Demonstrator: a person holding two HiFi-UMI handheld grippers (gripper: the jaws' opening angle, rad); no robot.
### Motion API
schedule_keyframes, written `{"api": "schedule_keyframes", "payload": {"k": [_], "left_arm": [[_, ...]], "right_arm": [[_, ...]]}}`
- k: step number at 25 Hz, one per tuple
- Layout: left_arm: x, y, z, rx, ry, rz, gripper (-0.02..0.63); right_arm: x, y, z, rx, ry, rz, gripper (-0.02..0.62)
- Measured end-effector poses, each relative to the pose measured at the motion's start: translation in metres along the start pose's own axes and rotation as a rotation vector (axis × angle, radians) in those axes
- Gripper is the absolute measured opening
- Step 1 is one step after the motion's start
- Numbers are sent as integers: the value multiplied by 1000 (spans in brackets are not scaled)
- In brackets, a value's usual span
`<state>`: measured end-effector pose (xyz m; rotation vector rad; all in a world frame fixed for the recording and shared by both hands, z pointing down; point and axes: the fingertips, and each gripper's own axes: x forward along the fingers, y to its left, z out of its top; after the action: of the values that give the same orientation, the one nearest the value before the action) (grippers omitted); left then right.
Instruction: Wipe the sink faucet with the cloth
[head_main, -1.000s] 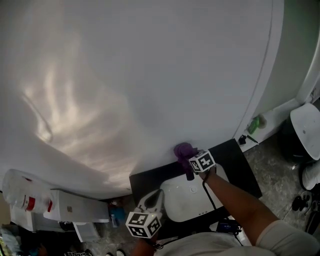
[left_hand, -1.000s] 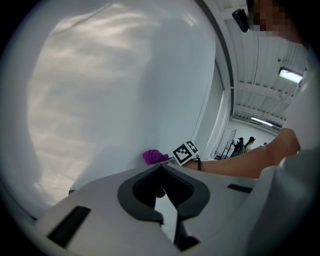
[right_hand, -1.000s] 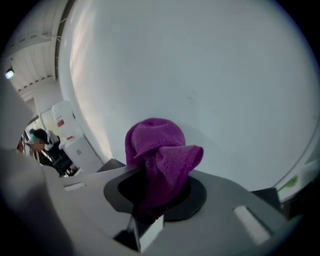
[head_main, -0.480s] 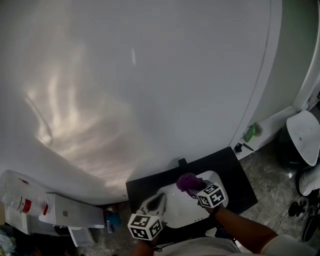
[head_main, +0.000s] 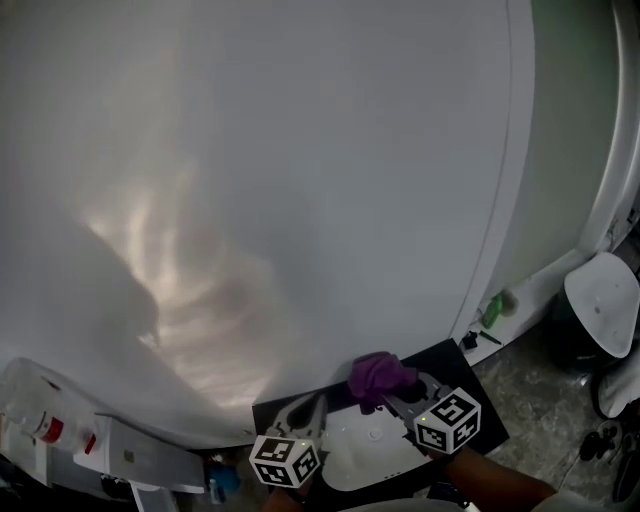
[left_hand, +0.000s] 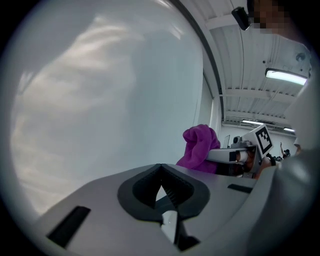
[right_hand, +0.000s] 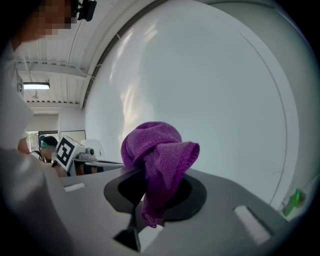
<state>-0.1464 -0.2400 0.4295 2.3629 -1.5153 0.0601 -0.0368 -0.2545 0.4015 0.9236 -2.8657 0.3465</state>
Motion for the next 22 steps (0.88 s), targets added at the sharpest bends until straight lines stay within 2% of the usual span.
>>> {"api": "schedule_keyframes", "payload": {"k": [3, 8, 22], "left_arm": [[-5, -2, 14, 24, -30, 8, 6], [-5, -4, 22, 60, -46, 27, 8], [-12, -10, 32, 66, -71, 11, 7]], "right_arm": [[-2, 10, 9, -28, -6, 17, 74], [0, 4, 8, -34, -12, -11, 71], [2, 5, 8, -16, -19, -26, 69]]}}
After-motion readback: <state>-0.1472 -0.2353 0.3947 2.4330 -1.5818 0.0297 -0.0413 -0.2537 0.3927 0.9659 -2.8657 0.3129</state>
